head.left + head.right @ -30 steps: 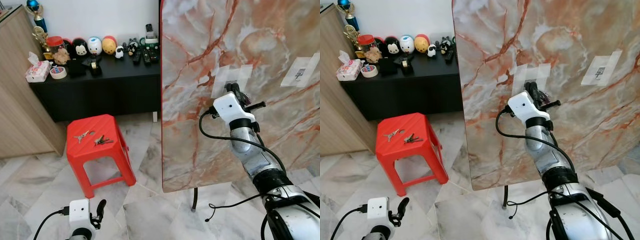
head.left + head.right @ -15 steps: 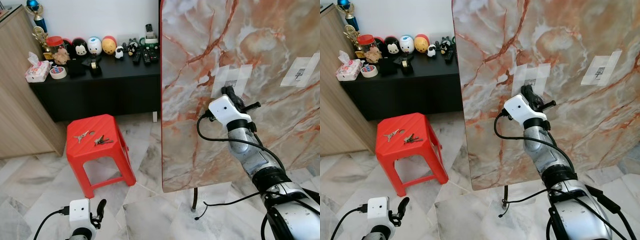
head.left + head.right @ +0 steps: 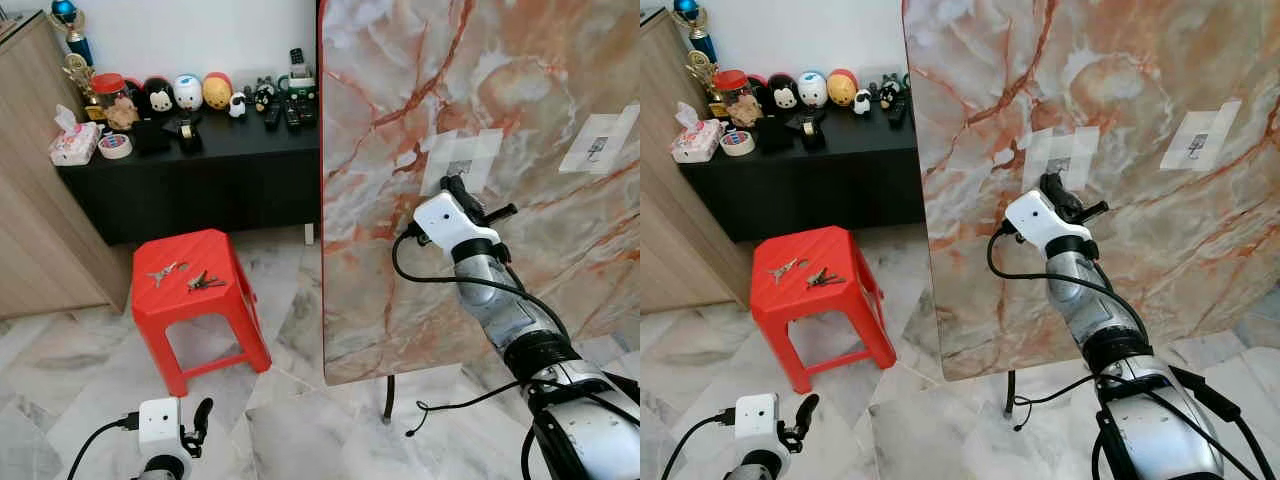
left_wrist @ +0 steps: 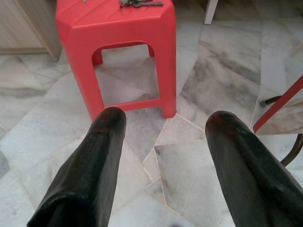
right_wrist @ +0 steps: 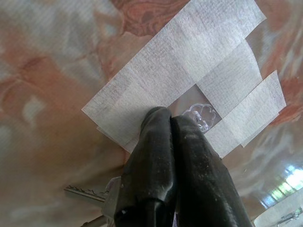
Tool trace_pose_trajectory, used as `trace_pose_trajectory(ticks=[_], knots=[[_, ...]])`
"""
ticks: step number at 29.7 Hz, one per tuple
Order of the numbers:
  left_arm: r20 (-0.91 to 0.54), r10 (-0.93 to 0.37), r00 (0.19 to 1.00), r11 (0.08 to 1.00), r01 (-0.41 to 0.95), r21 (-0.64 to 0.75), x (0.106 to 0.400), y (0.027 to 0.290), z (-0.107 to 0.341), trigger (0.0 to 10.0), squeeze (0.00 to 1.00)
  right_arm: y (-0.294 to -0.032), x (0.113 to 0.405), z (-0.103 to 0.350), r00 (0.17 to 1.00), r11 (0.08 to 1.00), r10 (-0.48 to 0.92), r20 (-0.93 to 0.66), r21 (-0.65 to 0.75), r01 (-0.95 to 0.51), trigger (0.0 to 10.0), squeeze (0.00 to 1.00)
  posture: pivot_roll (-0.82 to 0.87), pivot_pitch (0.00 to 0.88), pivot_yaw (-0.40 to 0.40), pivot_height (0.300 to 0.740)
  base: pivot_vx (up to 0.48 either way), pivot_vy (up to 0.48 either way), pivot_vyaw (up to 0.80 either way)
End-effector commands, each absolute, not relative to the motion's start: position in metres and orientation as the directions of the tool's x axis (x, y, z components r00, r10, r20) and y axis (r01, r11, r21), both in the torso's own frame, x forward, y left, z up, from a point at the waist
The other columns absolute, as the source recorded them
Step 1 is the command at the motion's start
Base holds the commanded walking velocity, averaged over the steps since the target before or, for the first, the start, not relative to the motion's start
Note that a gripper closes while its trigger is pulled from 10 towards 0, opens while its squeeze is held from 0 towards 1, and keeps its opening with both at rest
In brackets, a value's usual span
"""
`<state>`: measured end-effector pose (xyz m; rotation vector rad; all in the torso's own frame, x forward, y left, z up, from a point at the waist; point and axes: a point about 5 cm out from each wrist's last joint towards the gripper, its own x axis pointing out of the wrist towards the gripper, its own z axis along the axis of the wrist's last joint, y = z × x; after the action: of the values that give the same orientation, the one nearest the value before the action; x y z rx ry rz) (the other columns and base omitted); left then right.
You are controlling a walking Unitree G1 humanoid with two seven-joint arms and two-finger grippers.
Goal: Hang keys on a hook
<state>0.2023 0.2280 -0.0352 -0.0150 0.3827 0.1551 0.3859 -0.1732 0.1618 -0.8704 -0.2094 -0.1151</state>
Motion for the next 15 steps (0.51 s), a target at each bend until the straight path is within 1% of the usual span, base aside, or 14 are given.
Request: trace_pose_trajectory(ticks=[1,3,4,5,15], knots=[[-0.375,0.15,0.915,0.988,-0.155,0.017,0.202,0.228,-0.036,10.0,0.0,-0.175,0.388,0.163,0.978,0.625,-0.013,0.208,-0.762,0.17,10.0,0.0,0.04,0.071,-0.004,0.722,0.0,0.0,0.0],[-0.375,0.15,0.915,0.988,-0.155,0.018,0.201,0.228,-0.036,10.0,0.0,-0.174,0.388,0.163,0.979,0.63,-0.008,0.206,-0.759,0.165,10.0,0.0,0.04,0.072,-0.003,0.722,0.0,0.0,0.0],[-0.376,0.151,0.914,0.988,-0.156,0.018,0.201,0.228,-0.036,10.0,0.0,-0.173,0.388,0.163,0.979,0.637,0.001,0.203,-0.755,0.156,10.0,0.69,0.04,0.072,-0.003,0.722,0.0,0.0,0.0],[-0.376,0.151,0.914,0.988,-0.156,0.018,0.201,0.228,-0.036,10.0,0.0,-0.172,0.388,0.163,0.979,0.637,0.011,0.204,-0.756,0.15,10.0,1.0,0.04,0.072,-0.003,0.722,0.0,0.0,0.0],[-0.377,0.151,0.914,0.988,-0.156,0.017,0.201,0.228,-0.036,10.0,0.0,-0.162,0.385,0.16,0.975,0.641,0.07,0.211,-0.758,0.118,10.0,1.0,0.04,0.073,-0.004,0.722,0.0,0.0,0.0]])
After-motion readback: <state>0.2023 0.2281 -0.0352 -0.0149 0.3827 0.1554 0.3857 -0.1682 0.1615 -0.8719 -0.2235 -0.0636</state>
